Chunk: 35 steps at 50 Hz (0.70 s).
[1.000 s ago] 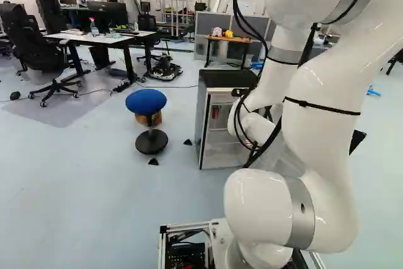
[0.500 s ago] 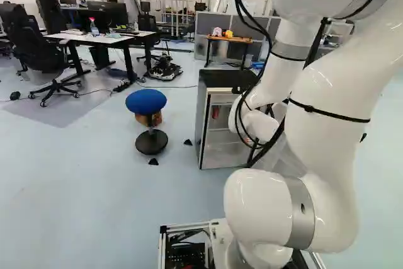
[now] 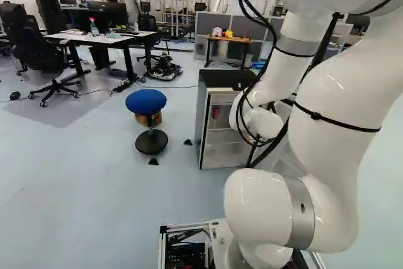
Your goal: Grab a drink from the fridge
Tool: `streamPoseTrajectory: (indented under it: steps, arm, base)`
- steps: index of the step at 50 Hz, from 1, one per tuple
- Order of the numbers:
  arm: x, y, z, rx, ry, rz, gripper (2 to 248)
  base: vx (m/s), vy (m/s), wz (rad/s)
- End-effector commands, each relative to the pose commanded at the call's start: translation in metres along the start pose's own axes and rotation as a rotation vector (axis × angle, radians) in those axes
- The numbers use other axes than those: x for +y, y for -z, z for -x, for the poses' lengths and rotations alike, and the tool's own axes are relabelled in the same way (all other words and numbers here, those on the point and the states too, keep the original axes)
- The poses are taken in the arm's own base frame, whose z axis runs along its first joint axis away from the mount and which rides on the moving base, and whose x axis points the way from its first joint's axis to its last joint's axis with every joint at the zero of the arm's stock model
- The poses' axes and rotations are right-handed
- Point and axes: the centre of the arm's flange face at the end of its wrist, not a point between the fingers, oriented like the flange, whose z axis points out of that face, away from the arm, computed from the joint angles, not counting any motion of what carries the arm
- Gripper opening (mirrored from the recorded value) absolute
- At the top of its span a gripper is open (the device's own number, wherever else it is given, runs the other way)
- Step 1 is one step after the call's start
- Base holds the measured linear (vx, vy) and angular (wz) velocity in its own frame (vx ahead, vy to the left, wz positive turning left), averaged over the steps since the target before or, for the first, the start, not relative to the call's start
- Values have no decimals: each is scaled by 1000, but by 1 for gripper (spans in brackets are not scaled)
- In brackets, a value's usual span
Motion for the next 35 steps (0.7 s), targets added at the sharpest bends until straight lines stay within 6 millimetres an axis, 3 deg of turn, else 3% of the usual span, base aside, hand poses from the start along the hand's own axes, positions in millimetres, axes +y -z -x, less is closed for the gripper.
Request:
streamPoseTrajectory:
  steps: [35]
  arm:
    - [-3, -8, -34, 19, 20, -9, 92]
  base:
    - [0, 0, 0]
